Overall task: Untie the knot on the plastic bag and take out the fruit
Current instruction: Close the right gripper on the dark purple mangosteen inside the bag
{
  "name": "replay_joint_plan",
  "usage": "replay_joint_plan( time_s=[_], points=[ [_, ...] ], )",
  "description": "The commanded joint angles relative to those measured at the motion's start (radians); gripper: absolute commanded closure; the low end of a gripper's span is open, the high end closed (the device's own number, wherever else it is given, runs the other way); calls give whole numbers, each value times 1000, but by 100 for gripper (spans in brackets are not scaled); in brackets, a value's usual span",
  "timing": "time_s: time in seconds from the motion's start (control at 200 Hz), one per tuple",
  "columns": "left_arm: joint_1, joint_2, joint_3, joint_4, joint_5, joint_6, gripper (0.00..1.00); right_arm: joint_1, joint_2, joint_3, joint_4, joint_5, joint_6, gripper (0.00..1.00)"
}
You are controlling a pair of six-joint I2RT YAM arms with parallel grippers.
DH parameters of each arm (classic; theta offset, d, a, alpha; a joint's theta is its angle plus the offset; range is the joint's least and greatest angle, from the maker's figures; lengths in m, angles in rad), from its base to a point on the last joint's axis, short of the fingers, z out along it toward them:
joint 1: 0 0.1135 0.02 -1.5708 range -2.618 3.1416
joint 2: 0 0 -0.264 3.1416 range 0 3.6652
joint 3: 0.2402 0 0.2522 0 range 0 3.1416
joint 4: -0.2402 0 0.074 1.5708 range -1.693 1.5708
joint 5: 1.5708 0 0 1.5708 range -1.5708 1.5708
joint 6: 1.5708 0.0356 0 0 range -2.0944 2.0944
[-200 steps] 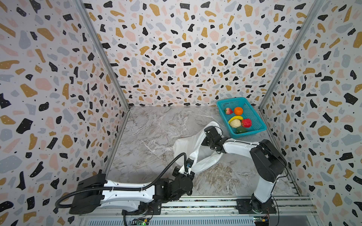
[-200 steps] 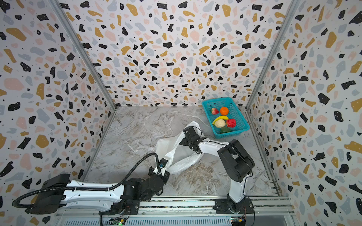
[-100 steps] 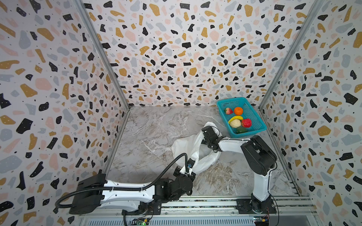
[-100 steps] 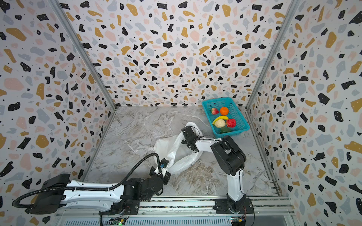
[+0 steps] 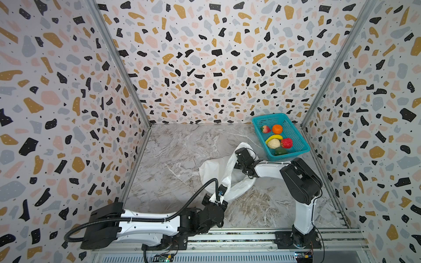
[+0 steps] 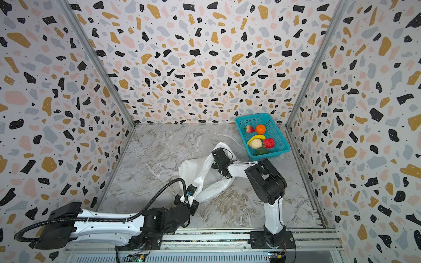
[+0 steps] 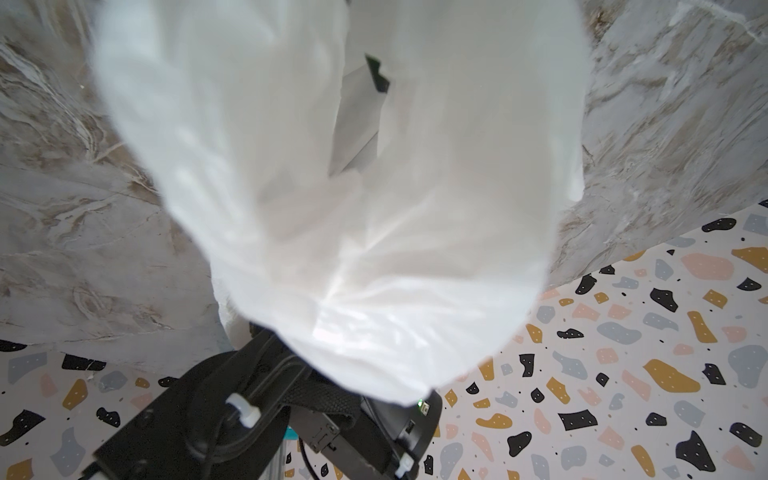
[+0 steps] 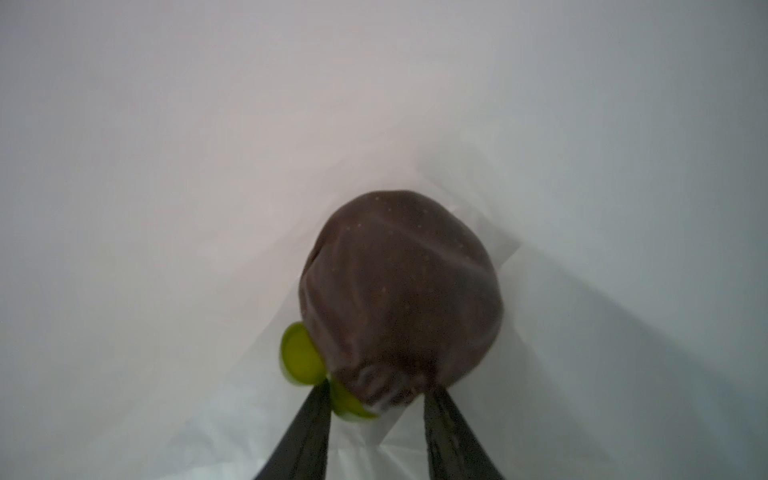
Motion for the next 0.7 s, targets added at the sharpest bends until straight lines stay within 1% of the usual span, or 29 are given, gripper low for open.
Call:
replay_joint_plan(
  time_s=[0.0, 0.08, 0.095, 0.145, 0.27, 0.345, 0.441, 0.521, 0.576, 0.621, 0.696],
  points=[
    [5, 4, 19, 34, -45, 10, 100, 14, -104, -49, 11, -63, -39, 62],
    [5, 4, 18, 34, -55, 6, 100, 21, -151, -93, 10, -98, -45, 63],
    [5, 4, 18, 60, -56, 6, 100, 20, -159, -98, 7, -108, -45, 63],
    [5, 4, 18, 65, -59, 5, 100, 19, -185, -116, -6, -123, -48, 63],
    [5, 6, 22, 74, -51, 8, 100, 3, -235, -124, -43, -162, -31, 61],
    [5, 13, 27, 81, -35, 10, 100, -19, -234, -98, -70, -179, -3, 57],
    [5, 27, 36, 91, -12, 12, 100, -38, -199, -37, -114, -178, 29, 47],
    [6, 39, 45, 100, 2, 13, 100, -47, -174, -6, -113, -162, 44, 37],
    [5, 45, 50, 103, 8, 13, 100, -55, -153, 17, -115, -154, 61, 33],
    [5, 48, 52, 106, 9, 13, 100, -65, -137, 24, -97, -169, 85, 32],
    [5, 50, 54, 109, 12, 15, 100, -78, -120, 22, -51, -225, 123, 31]
  ],
)
